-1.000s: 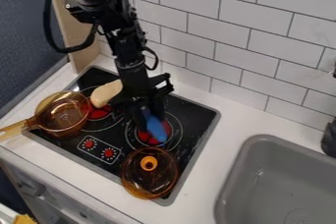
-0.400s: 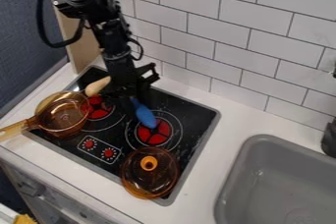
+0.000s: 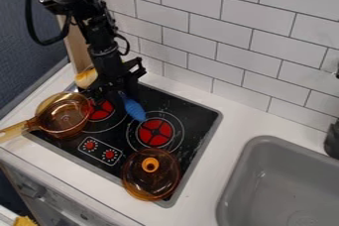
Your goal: Move the blue fork between the burners
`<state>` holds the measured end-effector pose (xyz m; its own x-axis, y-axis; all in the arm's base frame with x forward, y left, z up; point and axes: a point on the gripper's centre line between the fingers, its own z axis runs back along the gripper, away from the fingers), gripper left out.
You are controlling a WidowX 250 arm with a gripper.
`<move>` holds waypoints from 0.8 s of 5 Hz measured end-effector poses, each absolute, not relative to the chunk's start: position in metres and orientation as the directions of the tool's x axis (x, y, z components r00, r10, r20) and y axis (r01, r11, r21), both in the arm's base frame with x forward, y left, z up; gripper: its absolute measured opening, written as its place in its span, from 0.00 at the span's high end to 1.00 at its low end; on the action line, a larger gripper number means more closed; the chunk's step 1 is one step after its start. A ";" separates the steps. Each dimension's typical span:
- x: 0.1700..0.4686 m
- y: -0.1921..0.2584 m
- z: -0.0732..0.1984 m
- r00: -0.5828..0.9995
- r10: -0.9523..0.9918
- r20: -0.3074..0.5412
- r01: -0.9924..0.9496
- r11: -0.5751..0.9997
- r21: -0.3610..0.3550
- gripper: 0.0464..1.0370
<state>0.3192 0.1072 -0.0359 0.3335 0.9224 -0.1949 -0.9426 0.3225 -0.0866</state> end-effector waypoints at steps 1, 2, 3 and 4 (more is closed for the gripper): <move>0.323 0.114 -0.033 0.318 0.931 -0.178 -0.948 0.306 -0.091 0.63; 0.321 0.120 -0.035 0.307 0.936 -0.174 -0.951 0.296 -0.084 0.63; 0.322 0.123 -0.035 0.303 0.939 -0.159 -0.952 0.293 -0.085 0.63; 0.322 0.128 -0.036 0.300 0.943 -0.145 -0.953 0.290 -0.088 0.63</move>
<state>0.3217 0.1278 -0.0357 0.2999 0.9428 -0.1453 -0.9531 0.2897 -0.0877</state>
